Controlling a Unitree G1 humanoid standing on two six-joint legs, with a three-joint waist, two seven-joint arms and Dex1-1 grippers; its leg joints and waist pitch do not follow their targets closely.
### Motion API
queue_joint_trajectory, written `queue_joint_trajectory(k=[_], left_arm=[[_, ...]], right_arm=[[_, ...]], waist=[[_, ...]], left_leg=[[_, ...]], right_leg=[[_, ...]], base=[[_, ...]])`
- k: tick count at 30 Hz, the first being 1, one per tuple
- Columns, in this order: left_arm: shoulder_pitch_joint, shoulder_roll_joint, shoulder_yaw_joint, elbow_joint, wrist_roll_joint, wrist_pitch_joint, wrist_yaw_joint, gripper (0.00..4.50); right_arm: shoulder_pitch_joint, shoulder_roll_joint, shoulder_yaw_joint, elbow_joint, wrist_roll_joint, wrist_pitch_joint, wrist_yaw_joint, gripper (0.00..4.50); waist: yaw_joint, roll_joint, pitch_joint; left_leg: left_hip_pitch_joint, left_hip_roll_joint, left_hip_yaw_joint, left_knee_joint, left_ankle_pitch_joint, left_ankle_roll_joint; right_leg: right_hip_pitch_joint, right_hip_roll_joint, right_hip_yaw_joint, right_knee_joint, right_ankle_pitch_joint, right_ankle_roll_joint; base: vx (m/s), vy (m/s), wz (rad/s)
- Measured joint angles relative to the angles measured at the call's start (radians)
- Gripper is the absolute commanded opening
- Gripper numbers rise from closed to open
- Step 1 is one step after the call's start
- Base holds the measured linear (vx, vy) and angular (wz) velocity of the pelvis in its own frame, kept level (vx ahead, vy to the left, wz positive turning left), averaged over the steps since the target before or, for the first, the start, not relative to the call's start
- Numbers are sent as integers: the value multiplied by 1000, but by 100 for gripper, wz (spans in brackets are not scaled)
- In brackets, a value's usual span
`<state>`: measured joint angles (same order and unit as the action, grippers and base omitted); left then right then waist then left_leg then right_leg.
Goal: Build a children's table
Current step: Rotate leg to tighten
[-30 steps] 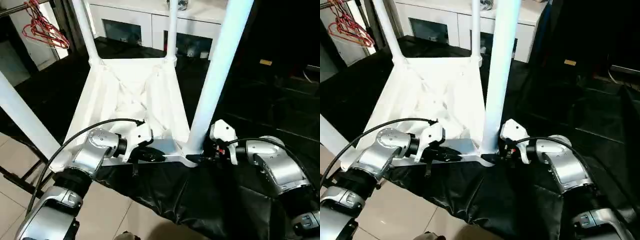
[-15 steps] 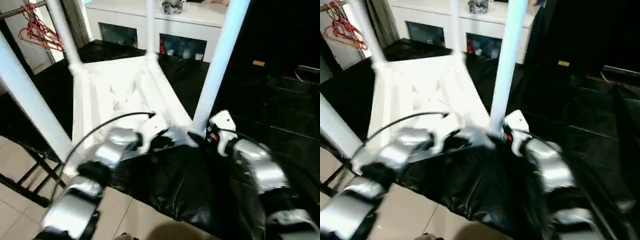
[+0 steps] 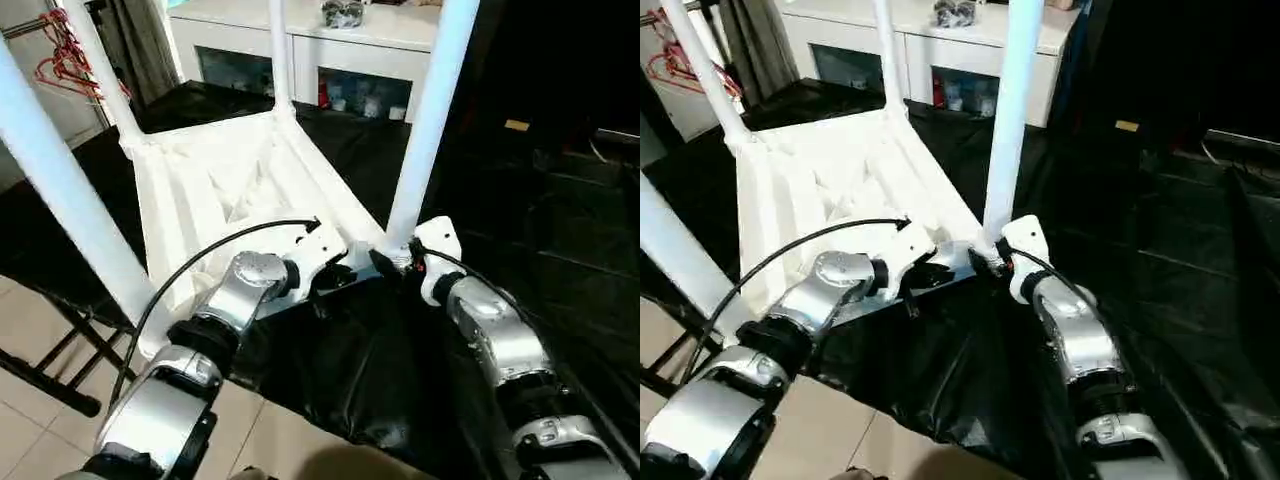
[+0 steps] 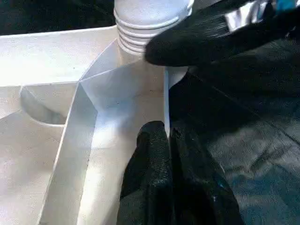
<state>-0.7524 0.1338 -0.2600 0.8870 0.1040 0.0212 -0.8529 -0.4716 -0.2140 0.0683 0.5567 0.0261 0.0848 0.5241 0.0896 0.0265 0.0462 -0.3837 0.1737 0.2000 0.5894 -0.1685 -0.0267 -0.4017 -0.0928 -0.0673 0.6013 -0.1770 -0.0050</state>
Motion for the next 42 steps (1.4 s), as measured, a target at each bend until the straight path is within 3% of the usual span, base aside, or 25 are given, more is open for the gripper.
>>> queue_joint_trajectory(k=[6,15,30,42], left_arm=[[28,64,-6,-48,-16,-32,-141,0],[84,146,-21,-124,-60,-49,-353,0],[117,184,-24,-186,-73,-42,-433,0],[131,191,-24,-210,-75,-31,-442,0]], right_arm=[[7,-141,59,-57,14,-5,269,386],[34,-221,99,-126,87,-9,530,386],[37,-259,130,-162,91,-6,623,386],[37,-253,134,-162,99,-6,637,289]], waist=[[6,0,0],[26,0,0],[30,-3,2],[29,-3,2]], left_leg=[[-2,0,0,-3,-1,1],[-2,1,1,-2,-1,1],[-3,1,1,-3,-1,1],[-3,1,1,-3,-1,1]], right_leg=[[-1,0,-1,-1,0,0],[-2,0,-1,-1,0,0],[-2,0,-1,-1,-1,0],[-2,0,-1,-1,-1,0]], base=[[0,0,0],[0,0,0],[0,0,0],[0,0,0]])
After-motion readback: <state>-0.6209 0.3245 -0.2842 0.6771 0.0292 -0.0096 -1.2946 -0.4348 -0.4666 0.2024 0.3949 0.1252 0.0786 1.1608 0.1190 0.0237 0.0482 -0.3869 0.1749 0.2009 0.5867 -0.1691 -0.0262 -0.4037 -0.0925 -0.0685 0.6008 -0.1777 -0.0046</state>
